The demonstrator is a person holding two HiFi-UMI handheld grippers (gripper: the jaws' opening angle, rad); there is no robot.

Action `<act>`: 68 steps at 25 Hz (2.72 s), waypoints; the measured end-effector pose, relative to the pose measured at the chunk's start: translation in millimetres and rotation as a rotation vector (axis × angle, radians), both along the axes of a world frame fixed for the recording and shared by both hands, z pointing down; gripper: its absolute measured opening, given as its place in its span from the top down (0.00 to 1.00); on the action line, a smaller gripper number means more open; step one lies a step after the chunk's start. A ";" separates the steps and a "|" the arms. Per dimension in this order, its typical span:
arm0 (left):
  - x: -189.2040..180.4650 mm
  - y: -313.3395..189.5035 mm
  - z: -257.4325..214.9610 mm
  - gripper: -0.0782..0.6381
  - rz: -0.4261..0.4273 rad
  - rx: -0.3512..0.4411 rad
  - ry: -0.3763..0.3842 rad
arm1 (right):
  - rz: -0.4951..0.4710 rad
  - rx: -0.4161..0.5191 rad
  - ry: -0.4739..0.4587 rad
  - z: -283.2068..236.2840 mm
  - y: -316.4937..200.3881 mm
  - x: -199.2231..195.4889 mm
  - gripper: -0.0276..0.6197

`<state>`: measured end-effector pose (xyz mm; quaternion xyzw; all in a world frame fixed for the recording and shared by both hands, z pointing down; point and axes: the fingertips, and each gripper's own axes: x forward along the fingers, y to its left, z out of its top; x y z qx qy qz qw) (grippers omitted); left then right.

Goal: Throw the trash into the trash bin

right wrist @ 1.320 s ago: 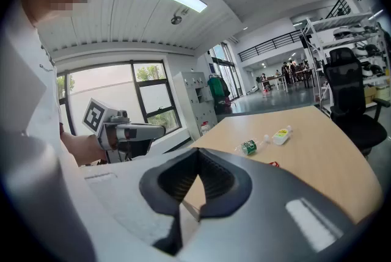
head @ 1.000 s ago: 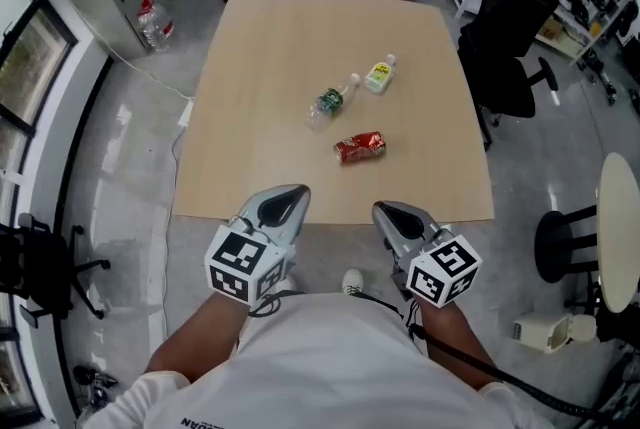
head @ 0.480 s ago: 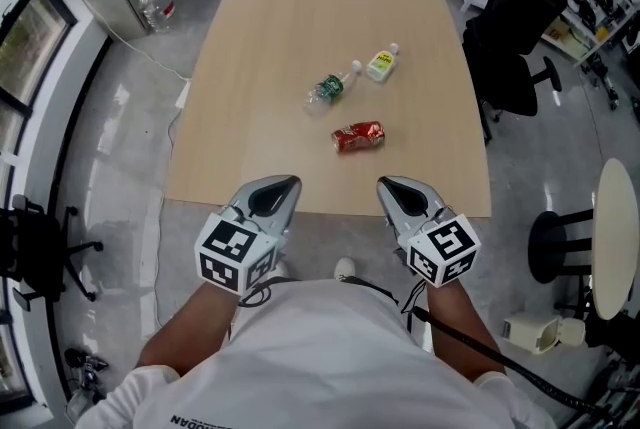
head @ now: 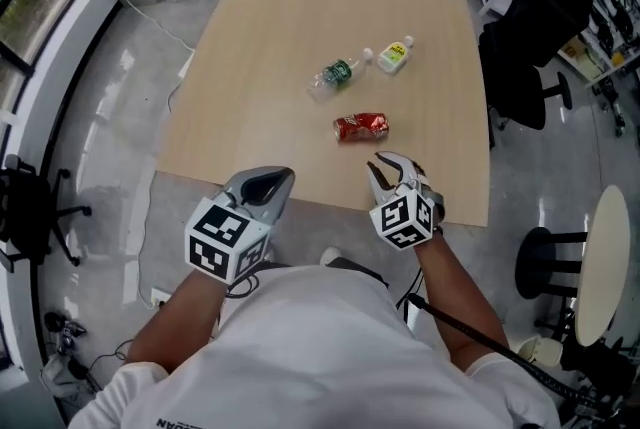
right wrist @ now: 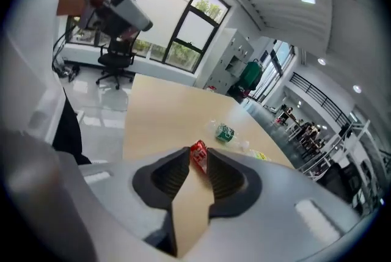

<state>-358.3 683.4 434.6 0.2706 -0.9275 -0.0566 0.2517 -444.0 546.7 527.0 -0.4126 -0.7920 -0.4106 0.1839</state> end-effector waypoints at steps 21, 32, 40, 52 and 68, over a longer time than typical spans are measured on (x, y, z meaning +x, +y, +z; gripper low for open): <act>24.5 38.8 7.7 0.88 -0.238 -0.031 0.040 | -0.267 0.574 -0.185 134.5 -0.4 -86.4 0.60; 38.5 56.4 4.3 0.88 -0.292 -0.063 0.044 | -0.289 0.681 -0.207 150.7 6.0 -110.2 0.60; 40.9 70.1 3.4 0.88 -0.293 -0.053 0.034 | -0.263 0.679 -0.165 149.6 11.5 -109.1 0.68; 25.2 68.0 0.6 0.88 -0.195 -0.015 -0.002 | -0.070 0.399 -0.054 96.2 26.6 -76.4 0.70; -7.4 72.2 -21.6 0.88 -0.038 0.027 -0.132 | 0.309 -0.435 0.264 -47.3 34.6 11.4 0.71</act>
